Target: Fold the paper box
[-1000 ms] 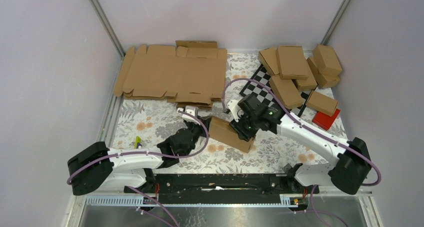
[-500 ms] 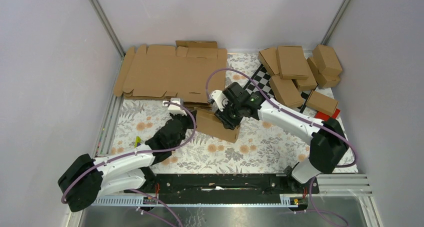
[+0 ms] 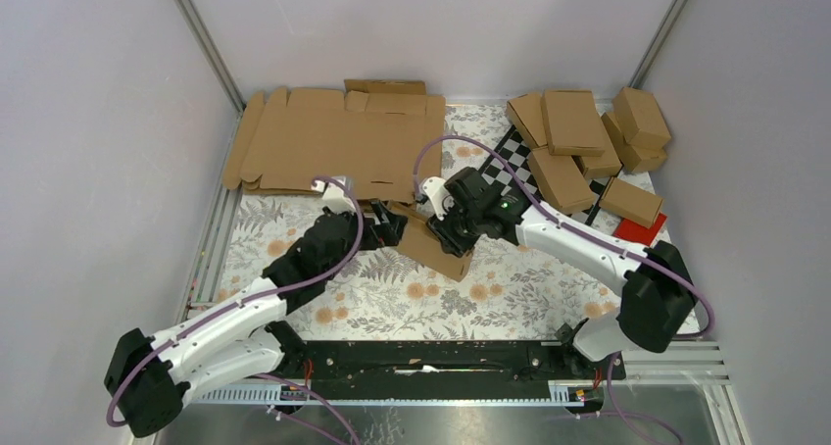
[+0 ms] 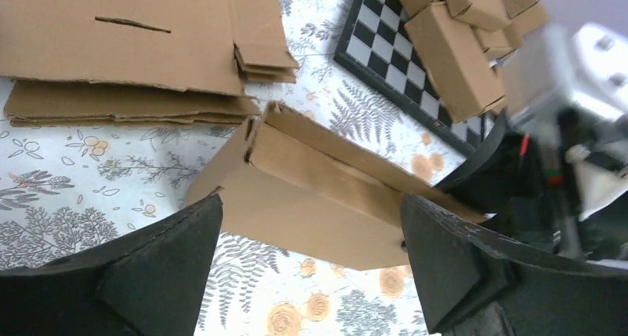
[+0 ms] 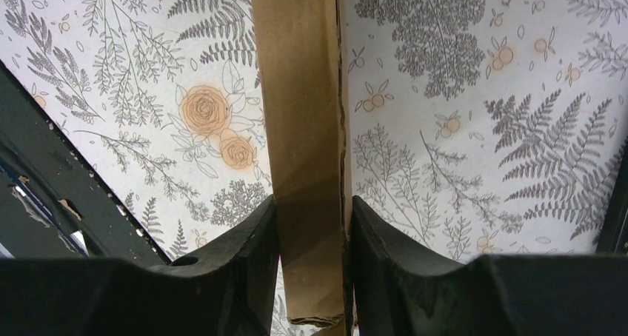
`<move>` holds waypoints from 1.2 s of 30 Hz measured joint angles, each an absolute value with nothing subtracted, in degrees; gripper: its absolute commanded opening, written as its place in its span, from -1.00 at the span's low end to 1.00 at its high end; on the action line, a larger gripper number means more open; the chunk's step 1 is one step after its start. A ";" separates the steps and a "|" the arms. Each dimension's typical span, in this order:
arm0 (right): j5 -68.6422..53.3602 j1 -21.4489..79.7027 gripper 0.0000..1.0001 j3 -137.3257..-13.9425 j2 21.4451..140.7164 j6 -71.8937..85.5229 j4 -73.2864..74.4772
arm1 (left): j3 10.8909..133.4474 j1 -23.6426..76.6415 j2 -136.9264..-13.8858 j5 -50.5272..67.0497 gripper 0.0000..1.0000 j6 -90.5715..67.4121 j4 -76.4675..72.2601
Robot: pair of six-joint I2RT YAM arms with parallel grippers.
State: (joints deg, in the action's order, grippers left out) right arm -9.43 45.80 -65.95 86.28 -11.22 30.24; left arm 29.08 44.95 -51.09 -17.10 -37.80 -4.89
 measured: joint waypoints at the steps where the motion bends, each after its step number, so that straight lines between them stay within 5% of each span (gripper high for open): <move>1: -9.19 45.78 -0.30 -65.14 85.41 -10.94 30.09 | 30.50 44.62 -50.76 -16.16 0.98 -39.09 -2.85; 11: -8.69 45.74 -0.30 -59.88 79.92 -8.67 28.80 | 37.52 26.70 -57.06 4.89 0.98 -48.25 3.36; 24: -8.75 45.74 -0.29 -58.57 79.22 -7.97 26.68 | 38.65 25.47 -65.60 18.39 0.80 -52.18 -0.71; 28: -8.78 45.74 -0.29 -58.57 79.26 -7.84 26.65 | 38.65 25.26 -66.15 18.72 0.48 -52.38 -1.34; 33: -8.80 45.74 -0.29 -58.57 79.29 -7.81 26.61 | 40.32 23.79 -66.15 18.11 -0.33 -49.89 -0.03; 36: -8.99 45.71 -0.29 -58.59 79.33 -7.81 26.55 | 41.60 23.51 -66.13 17.76 -0.42 -46.50 0.03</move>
State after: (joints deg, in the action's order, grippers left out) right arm -8.99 45.71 -58.59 79.33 -7.81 26.55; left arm 41.60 23.51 -66.13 17.76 -46.50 0.03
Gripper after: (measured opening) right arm 0.422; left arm 0.321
